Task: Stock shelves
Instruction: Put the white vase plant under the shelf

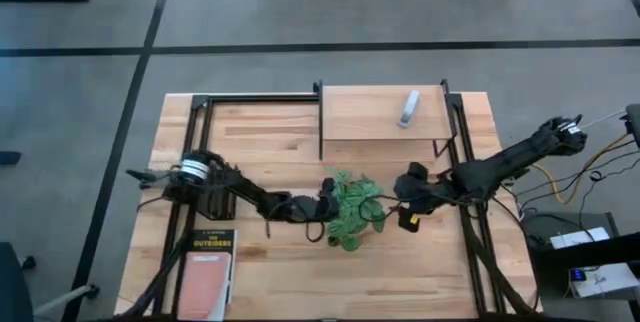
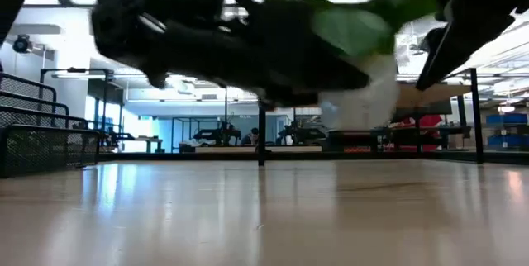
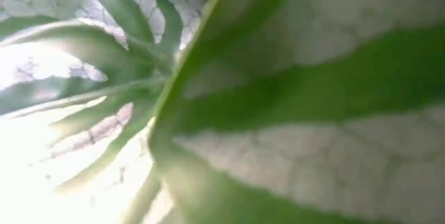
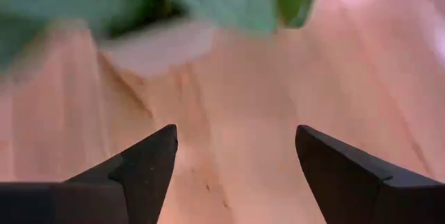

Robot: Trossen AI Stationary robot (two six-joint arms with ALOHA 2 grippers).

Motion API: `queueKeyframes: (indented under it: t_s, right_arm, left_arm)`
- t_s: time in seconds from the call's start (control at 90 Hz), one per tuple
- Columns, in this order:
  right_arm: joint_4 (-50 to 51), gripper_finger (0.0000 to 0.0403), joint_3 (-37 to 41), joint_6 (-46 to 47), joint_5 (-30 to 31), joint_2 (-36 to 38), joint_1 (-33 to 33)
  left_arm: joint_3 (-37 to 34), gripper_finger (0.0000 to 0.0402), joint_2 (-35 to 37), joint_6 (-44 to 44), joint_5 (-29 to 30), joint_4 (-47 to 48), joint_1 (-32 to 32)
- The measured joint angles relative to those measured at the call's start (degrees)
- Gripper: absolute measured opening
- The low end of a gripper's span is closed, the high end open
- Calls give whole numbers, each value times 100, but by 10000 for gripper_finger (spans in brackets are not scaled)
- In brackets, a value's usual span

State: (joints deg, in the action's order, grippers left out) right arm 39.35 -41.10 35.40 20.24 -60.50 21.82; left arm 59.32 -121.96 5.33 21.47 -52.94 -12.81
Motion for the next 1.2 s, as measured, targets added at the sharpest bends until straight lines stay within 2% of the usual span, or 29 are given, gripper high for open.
queueKeyframes:
  t_s: [0.144,0.244,0.5,0.656,0.822,0.978,1.2]
  right_arm:
    - [822,241,1,490,690,409,42]
    - [1109,227,2,651,932,563,29]
    - [1220,202,7,797,1179,638,5]
    - [1165,200,7,826,1223,607,3]
    - [1089,207,9,825,1282,553,3]
    - [1046,215,9,820,1319,483,3]
    - [873,222,11,729,1445,395,1]
  left_arm:
    - [608,277,-496,162,773,43,137]
    - [876,276,-748,479,975,48,268]
    - [1793,278,-1285,617,1059,182,482]
    - [2305,285,-1485,424,1688,728,605]
    - [2434,288,-1485,945,1963,834,867]
    - [2388,287,-1485,1748,1963,1160,1084]
    - [2414,288,-1485,1680,1967,1225,1157]
